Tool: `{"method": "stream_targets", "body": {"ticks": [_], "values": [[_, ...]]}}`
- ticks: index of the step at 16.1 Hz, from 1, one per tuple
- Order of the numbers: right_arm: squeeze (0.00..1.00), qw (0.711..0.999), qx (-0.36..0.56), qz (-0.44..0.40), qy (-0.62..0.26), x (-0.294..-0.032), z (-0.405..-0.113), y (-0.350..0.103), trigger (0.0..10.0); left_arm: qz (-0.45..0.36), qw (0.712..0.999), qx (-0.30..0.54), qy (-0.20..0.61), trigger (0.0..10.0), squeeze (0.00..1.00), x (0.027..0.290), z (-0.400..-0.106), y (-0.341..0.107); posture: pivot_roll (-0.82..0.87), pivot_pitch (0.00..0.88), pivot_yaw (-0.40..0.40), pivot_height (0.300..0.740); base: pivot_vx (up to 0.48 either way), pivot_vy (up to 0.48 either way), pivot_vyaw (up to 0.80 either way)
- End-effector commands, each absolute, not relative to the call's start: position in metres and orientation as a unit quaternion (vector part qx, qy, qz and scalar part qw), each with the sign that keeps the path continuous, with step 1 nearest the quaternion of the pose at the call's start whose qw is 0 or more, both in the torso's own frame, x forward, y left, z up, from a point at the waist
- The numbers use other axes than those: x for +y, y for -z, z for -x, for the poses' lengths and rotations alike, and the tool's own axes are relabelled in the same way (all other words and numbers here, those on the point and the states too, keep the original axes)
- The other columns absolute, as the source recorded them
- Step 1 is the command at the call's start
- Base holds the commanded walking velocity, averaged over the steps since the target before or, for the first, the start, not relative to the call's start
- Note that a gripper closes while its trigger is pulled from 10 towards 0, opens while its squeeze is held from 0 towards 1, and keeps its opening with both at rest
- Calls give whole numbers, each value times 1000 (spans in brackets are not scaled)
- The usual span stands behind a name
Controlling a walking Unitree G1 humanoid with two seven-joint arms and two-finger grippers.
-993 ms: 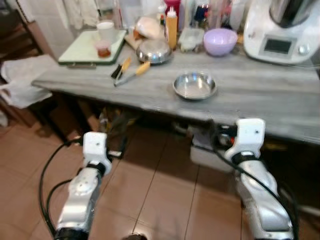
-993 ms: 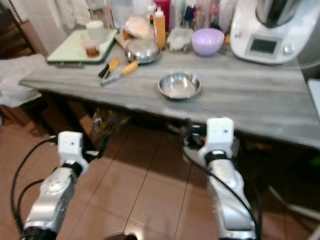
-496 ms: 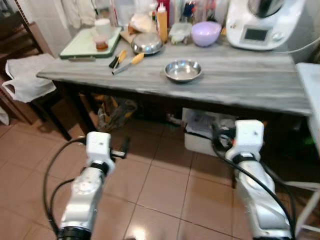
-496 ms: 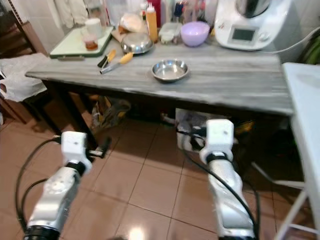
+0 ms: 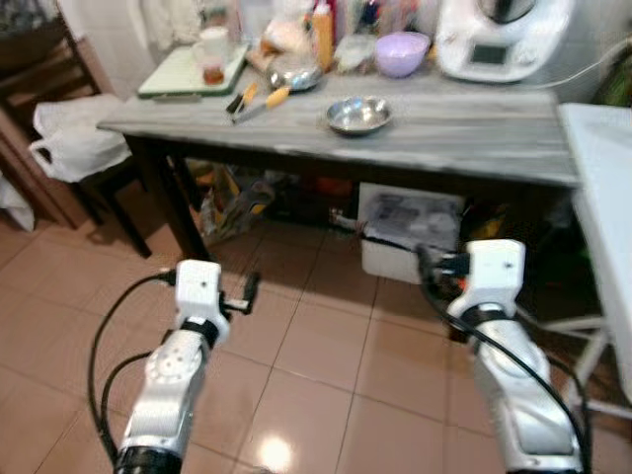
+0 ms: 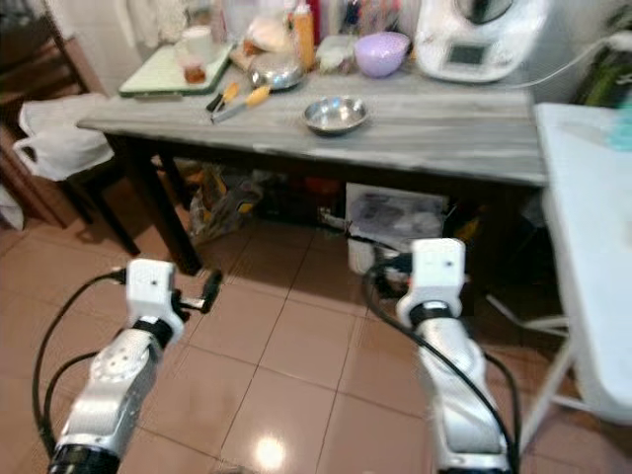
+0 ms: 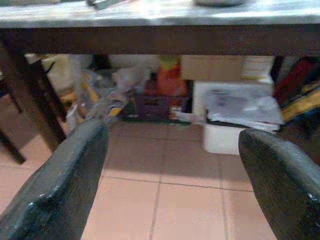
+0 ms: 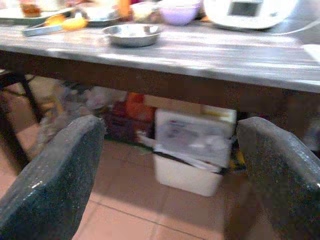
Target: Setting the table
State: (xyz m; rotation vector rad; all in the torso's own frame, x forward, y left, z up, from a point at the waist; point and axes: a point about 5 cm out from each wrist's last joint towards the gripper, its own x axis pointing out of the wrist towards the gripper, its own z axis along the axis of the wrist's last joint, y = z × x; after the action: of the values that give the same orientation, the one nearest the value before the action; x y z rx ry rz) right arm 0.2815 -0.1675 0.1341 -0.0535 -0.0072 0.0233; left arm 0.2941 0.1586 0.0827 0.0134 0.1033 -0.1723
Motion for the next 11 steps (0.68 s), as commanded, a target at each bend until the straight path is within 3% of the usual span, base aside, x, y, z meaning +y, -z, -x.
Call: {"method": "stream_targets", "body": {"ticks": [1,5,11], "values": [[0,999,-13,24,-22,-160,-282,-138,10000,-14,996,56,72,10000,0,168,-293,-81,-70,55,47,740,0,0,0],[0,1000,-11,23,-19,-161,-282,-138,10000,-6,996,44,82,10000,0,164,-293,-84,-70,57,45,740,0,0,0],[0,1000,-6,22,-18,-160,-281,-135,10000,-5,993,35,113,10000,0,157,-292,-87,-72,66,51,740,0,0,-760]]}}
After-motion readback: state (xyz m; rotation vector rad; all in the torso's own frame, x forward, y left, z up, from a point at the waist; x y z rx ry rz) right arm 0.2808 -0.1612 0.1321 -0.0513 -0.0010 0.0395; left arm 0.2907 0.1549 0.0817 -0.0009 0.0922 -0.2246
